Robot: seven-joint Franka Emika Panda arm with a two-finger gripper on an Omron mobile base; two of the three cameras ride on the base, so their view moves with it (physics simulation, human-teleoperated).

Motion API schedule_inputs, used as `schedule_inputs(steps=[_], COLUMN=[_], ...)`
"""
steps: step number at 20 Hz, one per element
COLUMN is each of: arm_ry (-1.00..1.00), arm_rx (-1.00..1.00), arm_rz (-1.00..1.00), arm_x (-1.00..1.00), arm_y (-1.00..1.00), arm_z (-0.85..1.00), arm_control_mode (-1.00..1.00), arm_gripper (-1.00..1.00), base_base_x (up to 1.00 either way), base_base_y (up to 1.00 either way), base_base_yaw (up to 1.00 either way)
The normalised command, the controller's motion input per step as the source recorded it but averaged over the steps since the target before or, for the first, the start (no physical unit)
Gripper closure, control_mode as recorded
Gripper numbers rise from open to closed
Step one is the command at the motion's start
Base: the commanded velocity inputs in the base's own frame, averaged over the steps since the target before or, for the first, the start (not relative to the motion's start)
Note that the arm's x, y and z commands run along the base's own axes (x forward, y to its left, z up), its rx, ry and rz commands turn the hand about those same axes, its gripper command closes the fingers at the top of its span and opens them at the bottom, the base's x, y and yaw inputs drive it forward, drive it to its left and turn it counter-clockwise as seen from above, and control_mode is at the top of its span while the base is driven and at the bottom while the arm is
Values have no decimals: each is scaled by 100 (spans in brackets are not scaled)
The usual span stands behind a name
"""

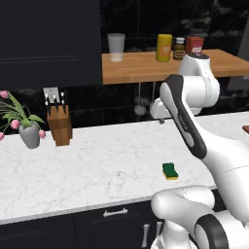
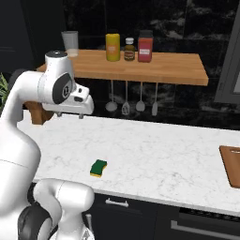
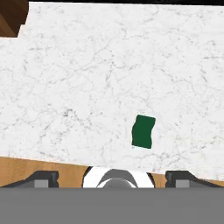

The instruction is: Pick up the sponge from the counter and clean the cutting board by briefly scrubbing or pressing down on the cutting board. Once finished, release the sponge.

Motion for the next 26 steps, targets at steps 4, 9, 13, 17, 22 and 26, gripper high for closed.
schedule_inputs(steps=[4,9,13,17,22,26], arm_ry=[3,13,15,11,3,0], arm_rx=[0,0,0,0,0,0], arm_rz=[-9,-4,0,0,0,0], arm_x=[-65,-1,44,64,40,31], arm_y=[-41,-45,-17,-13,-1,-2], arm_z=[-56,-86,-80,-53,-47,-51], arm_control_mode=[-100,-100,-100,-100,-100,-100], arm_gripper=[-100,-100,-100,-100,-100,-100], base_base_x=[0,0,0,0,0,0], base_base_y=[0,0,0,0,0,0], base_base_yaw=[0,0,0,0,0,0])
